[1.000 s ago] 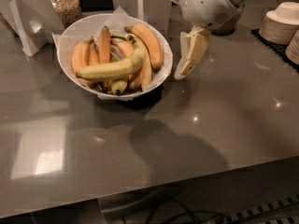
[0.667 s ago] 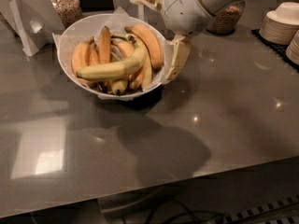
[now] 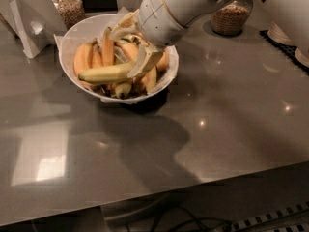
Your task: Pick banana from white bowl
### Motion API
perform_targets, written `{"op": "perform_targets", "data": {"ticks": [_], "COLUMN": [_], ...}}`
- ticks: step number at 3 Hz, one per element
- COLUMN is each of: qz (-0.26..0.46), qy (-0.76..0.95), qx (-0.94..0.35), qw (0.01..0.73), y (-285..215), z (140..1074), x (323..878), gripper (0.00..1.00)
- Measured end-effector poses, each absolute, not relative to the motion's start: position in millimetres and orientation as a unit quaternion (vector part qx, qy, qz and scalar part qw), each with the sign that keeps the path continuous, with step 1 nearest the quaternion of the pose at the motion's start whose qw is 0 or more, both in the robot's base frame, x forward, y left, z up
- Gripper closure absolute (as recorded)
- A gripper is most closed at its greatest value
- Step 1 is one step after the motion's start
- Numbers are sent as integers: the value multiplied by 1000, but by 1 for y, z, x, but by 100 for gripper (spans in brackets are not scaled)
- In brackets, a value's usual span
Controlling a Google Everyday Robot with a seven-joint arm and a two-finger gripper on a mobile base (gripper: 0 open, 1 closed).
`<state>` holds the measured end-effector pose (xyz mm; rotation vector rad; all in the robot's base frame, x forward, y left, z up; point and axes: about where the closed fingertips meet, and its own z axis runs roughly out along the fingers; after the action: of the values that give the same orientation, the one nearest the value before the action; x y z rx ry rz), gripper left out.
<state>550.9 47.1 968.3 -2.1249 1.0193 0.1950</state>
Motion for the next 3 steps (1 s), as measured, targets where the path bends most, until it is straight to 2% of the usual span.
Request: {"op": "perform_targets", "data": {"ticks": [3], "qz": [104], "qy": [390], "qx": [-845], "qw": [350], "y": [65], "z": [933], "x": [555], "gripper": [40]}}
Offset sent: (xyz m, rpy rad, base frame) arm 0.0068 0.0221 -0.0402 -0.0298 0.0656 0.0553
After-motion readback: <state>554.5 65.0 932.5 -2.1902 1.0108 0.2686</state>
